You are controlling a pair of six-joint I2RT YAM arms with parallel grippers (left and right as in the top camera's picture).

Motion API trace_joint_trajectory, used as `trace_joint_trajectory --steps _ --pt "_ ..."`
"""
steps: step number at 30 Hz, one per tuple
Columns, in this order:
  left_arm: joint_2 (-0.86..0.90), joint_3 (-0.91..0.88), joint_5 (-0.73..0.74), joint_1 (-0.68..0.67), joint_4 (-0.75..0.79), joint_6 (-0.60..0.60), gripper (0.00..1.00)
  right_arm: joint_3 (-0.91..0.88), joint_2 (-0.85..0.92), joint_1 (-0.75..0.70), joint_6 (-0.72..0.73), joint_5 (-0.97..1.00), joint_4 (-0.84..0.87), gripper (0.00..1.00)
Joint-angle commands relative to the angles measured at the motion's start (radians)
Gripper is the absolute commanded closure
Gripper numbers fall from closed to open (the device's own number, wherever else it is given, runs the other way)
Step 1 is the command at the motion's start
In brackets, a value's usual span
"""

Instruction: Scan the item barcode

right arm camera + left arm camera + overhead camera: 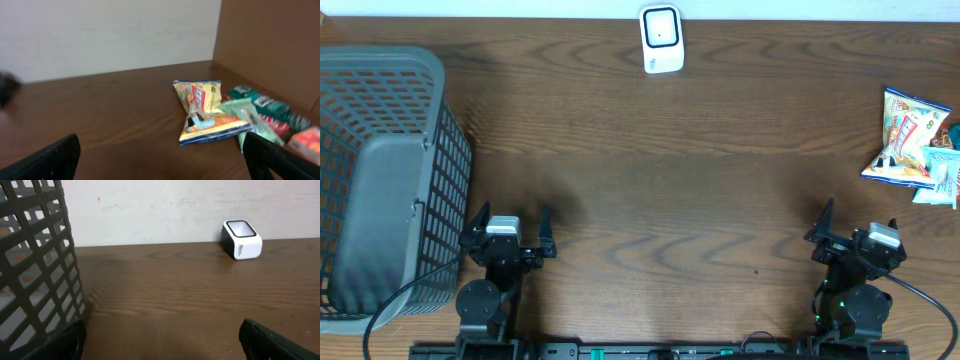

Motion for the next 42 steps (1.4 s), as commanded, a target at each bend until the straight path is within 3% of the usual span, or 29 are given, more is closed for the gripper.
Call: trace_joint_trajectory --steps 1,42 --pt "-0.008 -0.019 -0.016 0.006 -0.032 0.003 0.02 -0.001 -0.005 0.004 -0.124 -0.055 -0.011 0.01" --pt "-0.006 -0.019 -0.016 0.016 -0.032 0.003 0.02 -0.001 -0.003 0.004 -0.124 -0.122 -0.018 0.01"
